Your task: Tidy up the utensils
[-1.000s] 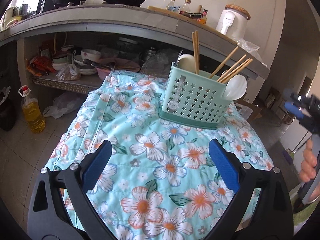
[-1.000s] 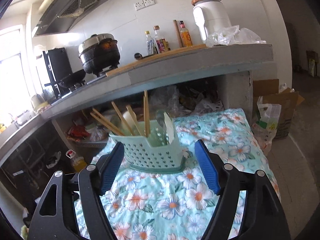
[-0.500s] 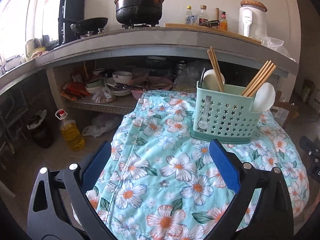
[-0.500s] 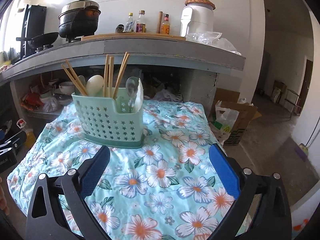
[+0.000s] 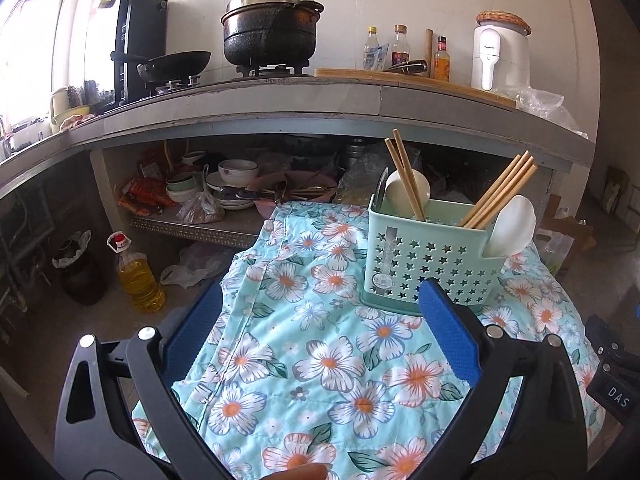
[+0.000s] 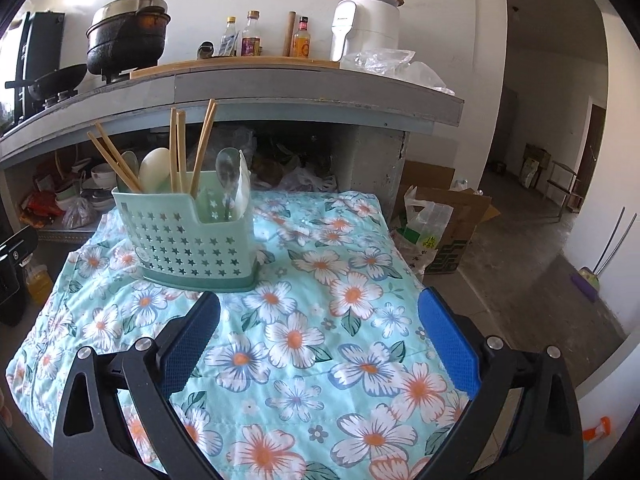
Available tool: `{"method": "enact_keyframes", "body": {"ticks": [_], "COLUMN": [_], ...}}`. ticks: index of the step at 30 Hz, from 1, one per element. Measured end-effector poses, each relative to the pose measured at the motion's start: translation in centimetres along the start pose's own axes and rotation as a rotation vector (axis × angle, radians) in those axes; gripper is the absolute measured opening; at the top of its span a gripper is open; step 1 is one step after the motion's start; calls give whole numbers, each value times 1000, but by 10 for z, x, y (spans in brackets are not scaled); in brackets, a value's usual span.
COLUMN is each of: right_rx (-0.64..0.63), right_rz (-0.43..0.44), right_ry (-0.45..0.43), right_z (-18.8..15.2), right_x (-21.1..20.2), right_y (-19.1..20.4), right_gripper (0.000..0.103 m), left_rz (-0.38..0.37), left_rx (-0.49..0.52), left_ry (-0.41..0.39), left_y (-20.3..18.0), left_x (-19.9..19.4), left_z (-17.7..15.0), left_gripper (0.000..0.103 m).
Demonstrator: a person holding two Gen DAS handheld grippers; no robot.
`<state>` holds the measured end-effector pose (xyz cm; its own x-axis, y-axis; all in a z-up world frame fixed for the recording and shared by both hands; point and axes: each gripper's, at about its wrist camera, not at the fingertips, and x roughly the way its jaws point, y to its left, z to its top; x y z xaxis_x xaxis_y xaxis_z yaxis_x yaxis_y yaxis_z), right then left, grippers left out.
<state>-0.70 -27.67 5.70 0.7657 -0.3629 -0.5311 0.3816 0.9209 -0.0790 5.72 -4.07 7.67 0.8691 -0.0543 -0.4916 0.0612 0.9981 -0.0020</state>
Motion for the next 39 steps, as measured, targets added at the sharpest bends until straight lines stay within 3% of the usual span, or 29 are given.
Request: {"method": "enact_keyframes", "body": {"ticks": [39], "right_rx": [-22], "right_rz": [7], "right_ry": [12], "right_z": [0], "right_x": [-1], "right_y": [6], "right_gripper": [96], "left_rz": [-19], "left_rx": [21], "left_ry": [27], "left_y": [-1], "left_x": [4], "left_z": [-1], "left_gripper": [95]}}
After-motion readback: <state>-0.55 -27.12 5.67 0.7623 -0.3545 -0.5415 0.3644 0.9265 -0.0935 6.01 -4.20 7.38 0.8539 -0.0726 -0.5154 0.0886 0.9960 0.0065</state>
